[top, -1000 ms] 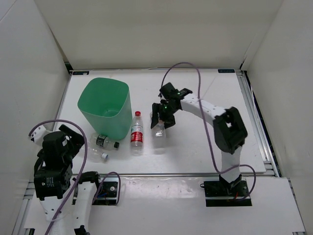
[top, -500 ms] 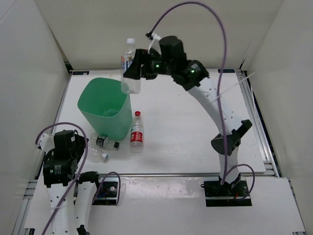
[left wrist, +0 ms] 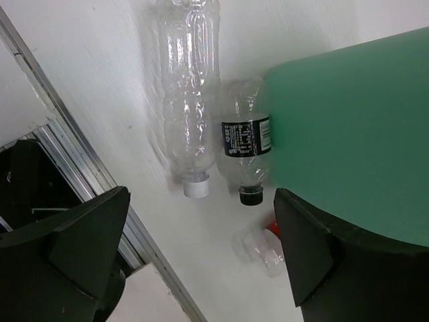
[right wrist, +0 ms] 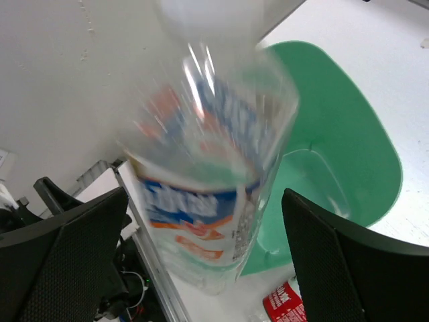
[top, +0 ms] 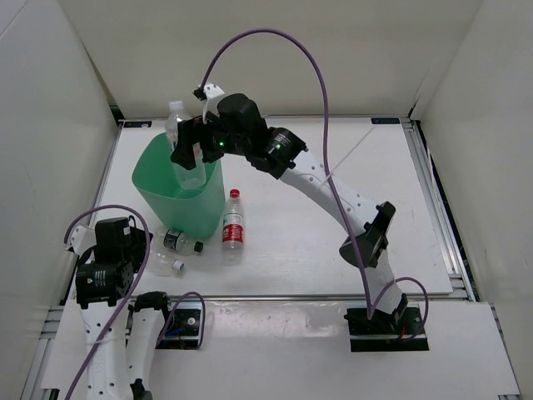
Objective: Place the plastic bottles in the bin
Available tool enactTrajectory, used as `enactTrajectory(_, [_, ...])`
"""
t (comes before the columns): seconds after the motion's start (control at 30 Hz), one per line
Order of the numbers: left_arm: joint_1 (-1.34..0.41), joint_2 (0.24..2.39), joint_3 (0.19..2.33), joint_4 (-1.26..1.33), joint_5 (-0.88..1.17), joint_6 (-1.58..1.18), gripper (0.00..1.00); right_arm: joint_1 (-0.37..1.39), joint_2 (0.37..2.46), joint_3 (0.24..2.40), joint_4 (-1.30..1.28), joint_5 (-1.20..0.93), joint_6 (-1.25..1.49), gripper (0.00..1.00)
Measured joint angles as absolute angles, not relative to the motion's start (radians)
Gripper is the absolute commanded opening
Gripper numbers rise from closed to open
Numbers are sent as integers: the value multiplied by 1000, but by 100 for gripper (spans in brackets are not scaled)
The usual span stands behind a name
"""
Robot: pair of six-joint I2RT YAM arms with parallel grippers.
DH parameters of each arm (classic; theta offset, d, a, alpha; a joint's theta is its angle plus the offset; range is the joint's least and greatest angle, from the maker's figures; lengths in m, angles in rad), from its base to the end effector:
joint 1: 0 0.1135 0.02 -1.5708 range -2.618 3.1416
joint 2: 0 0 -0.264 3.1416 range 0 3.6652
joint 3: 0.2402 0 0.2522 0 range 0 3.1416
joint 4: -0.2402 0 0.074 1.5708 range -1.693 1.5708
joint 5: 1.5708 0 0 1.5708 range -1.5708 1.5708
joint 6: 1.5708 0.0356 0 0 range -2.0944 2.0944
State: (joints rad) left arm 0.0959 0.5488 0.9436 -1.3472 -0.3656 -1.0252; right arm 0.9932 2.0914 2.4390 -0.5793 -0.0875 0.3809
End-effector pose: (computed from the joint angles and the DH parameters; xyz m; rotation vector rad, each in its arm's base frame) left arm 0.0585 0.0184 0.3134 -1.4146 1.9835 0.0538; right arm 0.2528 0.3935 0.4572 -0.6455 1.8204 1.0344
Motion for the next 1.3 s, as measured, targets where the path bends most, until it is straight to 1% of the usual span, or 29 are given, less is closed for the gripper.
enactTrajectory(0.17, [96,533,925,-1348,-348,-1052,100,989,2065,2406,-579,-39,353,100])
enactTrajectory(0.33, [96,511,897,-1352,-335,-1081,100,942,1877,2237,-621,52,383,100])
enactTrajectory(0.47, [96,490,879,-1354,-324,-1100,100,804,1615,1922,-633,50,516,100])
enactTrajectory(0.53, [96,476,872,-1355,-320,-1108,100,722,1533,1769,-618,16,570,100])
enactTrajectory(0.6, [96,464,870,-1354,-316,-1116,100,673,1505,1644,-616,-70,603,100])
enactTrajectory(0.7, [96,448,861,-1354,-310,-1123,100,659,1552,1492,-587,-212,632,100])
enactTrajectory(0.77, [96,446,857,-1355,-303,-1127,100,665,1628,1444,-578,-298,649,100])
enactTrajectory(0.87, [96,443,851,-1354,-297,-1135,100,682,1759,1436,-554,-401,667,100])
enactTrajectory(1.0, [96,437,840,-1355,-279,-1143,100,705,1876,1437,-511,-500,671,100])
enactTrajectory(1.17, [96,437,840,-1354,-267,-1142,100,730,1987,1457,-486,-567,670,100])
enactTrajectory(1.3, [96,437,840,-1354,-261,-1133,100,747,2069,1520,-475,-599,671,100])
